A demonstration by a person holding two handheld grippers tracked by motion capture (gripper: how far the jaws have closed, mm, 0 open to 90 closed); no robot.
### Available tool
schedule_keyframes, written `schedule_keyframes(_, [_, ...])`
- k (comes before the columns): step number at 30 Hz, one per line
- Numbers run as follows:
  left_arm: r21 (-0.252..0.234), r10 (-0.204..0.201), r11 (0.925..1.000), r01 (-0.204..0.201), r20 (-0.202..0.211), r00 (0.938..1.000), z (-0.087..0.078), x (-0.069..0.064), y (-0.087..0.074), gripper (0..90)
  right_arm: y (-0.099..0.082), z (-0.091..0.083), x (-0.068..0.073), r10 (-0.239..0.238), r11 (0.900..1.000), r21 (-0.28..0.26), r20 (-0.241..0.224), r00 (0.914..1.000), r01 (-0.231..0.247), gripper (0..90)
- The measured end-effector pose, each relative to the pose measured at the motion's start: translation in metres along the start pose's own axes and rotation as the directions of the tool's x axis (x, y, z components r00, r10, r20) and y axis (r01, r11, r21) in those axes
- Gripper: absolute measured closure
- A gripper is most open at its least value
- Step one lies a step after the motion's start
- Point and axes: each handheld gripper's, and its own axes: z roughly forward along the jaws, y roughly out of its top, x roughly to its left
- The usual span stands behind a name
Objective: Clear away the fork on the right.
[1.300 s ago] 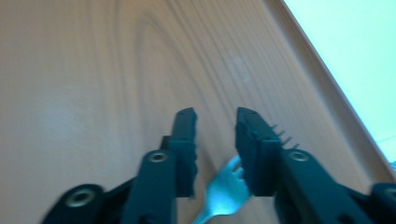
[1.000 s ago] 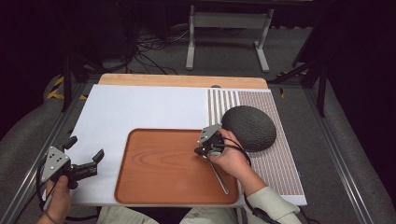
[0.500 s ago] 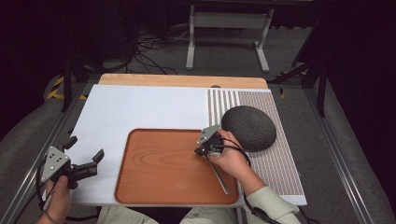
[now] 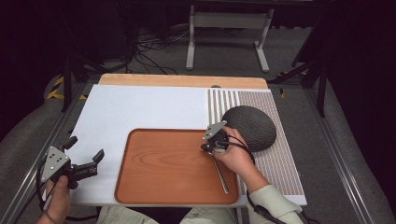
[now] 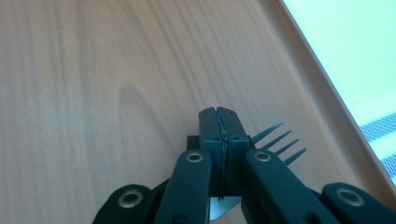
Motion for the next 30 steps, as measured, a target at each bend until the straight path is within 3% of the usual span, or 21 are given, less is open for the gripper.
schedule_keyframes(17, [0.002, -0.003, 1.0000, 0.003, 0.001, 1.0000, 0.001, 0.000, 0.000, 0.1, -0.016, -0.011, -0.014, 0.066, 0.9975, 0.021, 0.068, 0.9955, -0.067, 90.0])
schedule_keyframes(30, [0.001, -0.004, 1.0000, 0.004, 0.001, 1.0000, 0.001, 0.000, -0.001, 0.1, -0.021, -0.016, -0.017, 0.081, 0.9963, 0.022, 0.083, 0.9933, -0.083, 90.0])
